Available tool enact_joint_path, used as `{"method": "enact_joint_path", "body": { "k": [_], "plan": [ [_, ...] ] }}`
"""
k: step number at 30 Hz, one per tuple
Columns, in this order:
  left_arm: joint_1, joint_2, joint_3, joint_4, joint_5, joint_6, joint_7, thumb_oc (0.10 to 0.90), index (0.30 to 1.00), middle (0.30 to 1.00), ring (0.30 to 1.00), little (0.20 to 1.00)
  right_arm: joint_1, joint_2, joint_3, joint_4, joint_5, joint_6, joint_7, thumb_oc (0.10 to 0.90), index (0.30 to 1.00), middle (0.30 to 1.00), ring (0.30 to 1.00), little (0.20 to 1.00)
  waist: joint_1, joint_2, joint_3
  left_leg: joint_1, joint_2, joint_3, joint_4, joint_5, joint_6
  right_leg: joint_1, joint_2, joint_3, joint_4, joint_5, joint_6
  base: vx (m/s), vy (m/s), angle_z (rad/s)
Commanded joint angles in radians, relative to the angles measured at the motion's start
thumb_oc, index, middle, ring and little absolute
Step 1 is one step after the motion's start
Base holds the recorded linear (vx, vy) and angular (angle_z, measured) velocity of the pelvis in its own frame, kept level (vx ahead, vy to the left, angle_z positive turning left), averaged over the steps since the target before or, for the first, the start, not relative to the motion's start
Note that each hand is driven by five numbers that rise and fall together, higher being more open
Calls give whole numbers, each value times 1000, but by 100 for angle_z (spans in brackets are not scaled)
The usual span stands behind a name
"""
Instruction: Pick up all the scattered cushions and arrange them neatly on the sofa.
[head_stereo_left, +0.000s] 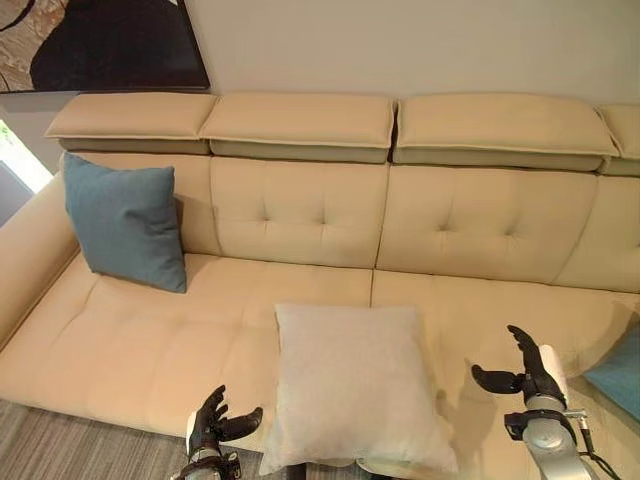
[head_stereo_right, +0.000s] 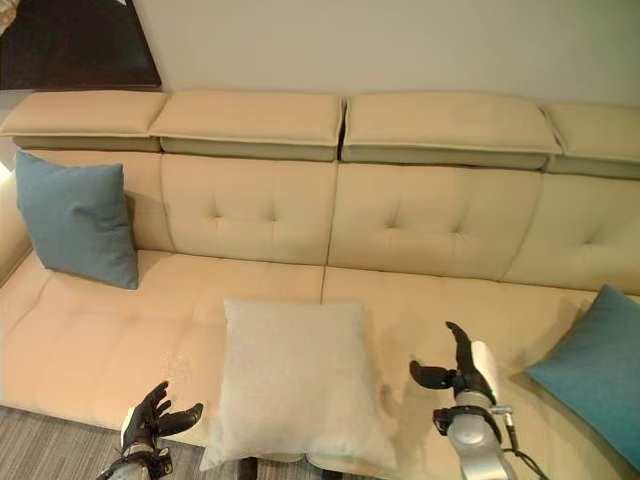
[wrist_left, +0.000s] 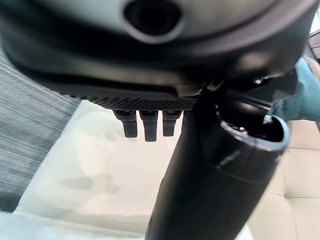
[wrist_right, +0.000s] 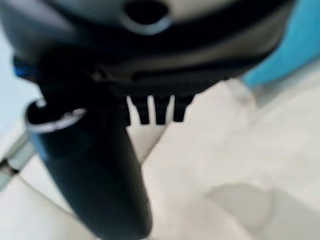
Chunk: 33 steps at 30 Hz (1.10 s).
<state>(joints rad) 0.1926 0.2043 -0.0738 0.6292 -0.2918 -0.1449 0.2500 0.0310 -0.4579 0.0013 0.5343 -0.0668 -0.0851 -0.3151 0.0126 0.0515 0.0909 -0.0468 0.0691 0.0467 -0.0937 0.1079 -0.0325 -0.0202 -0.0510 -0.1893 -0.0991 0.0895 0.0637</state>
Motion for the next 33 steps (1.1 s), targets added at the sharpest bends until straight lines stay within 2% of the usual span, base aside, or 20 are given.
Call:
{"method": "enact_joint_path", "body": {
  "k": [1, 7, 12, 19, 20, 25, 26, 31, 32, 33],
  "plan": [
    [-93, 102, 3, -75, 44, -67, 22, 800, 900, 900, 900, 900, -120, 1, 14, -41, 28, -59, -51, 800, 900, 900, 900, 900, 21, -67, -1, 29, -41, 28, 6, -138, -15, 33, -44, -41, 12, -118, 67, 0, 0, 0],
    [-134, 112, -19, -99, 44, -70, 23, 800, 900, 900, 900, 900, -166, 38, 51, 27, 52, -49, -52, 800, 900, 900, 900, 900, 28, -73, 20, -20, -38, 22, 6, -124, -15, -16, -45, -41, 12, -104, 68, -44, 1, 1],
    [-204, 83, -59, -128, -48, -89, 28, 800, 900, 900, 900, 900, -226, 114, 75, 108, 196, -60, -56, 800, 900, 900, 900, 900, 34, -86, 63, -117, -38, 4, 6, -93, -19, -106, -46, -45, 12, -85, 64, -59, -4, 8],
    [-257, 70, -90, -125, -80, -98, 38, 800, 900, 900, 900, 900, -269, 151, 100, 138, 255, -71, -59, 800, 900, 900, 900, 900, 35, -95, 84, -169, -38, -4, 6, -78, -20, -158, -48, -47, 12, -72, 62, -33, -5, 7],
    [-290, 56, -118, -101, -88, -99, 38, 800, 900, 900, 900, 900, -299, 177, 130, 162, 275, -75, -54, 800, 900, 900, 900, 900, 38, -100, 109, -191, -38, -4, 6, -71, -22, -181, -48, -43, 12, -63, 61, -42, -4, 0],
    [-333, 21, -157, -39, -119, -102, 33, 800, 900, 900, 900, 900, -330, 227, 178, 161, 316, -85, -41, 800, 900, 900, 900, 900, 41, -101, 143, -217, -38, -2, 6, -60, -25, -206, -50, -38, 12, -53, 60, -35, 5, -3],
    [-358, 2, -183, -13, -143, -102, 28, 800, 900, 900, 900, 900, -344, 261, 204, 160, 348, -93, -30, 800, 900, 900, 900, 900, 41, -99, 158, -224, -38, -1, 6, -57, -26, -214, -50, -37, 12, -49, 60, 0, 0, 0],
    [-395, -24, -236, 16, -159, -107, 7, 800, 900, 900, 900, 900, -351, 311, 284, 165, 368, -101, 17, 800, 900, 900, 900, 900, 38, -92, 187, -219, -38, 1, 6, -54, -27, -210, -52, -37, 12, -47, 59, 0, 0, 0],
    [-397, -31, -250, 16, -168, -107, 1, 742, 813, 813, 813, 813, -347, 323, 290, 165, 382, -106, 26, 571, 556, 556, 556, 556, 37, -91, 189, -217, -37, 3, 6, -55, -27, -207, -53, -37, 12, -48, 59, 0, 0, 0],
    [-399, -36, -258, 14, -172, -107, -3, 671, 707, 707, 707, 707, -343, 330, 295, 163, 393, -110, 32, 527, 491, 491, 491, 491, 36, -89, 191, -215, -37, 3, 6, -56, -26, -205, -54, -35, 12, -49, 59, 0, 0, 0]
  ]
}}
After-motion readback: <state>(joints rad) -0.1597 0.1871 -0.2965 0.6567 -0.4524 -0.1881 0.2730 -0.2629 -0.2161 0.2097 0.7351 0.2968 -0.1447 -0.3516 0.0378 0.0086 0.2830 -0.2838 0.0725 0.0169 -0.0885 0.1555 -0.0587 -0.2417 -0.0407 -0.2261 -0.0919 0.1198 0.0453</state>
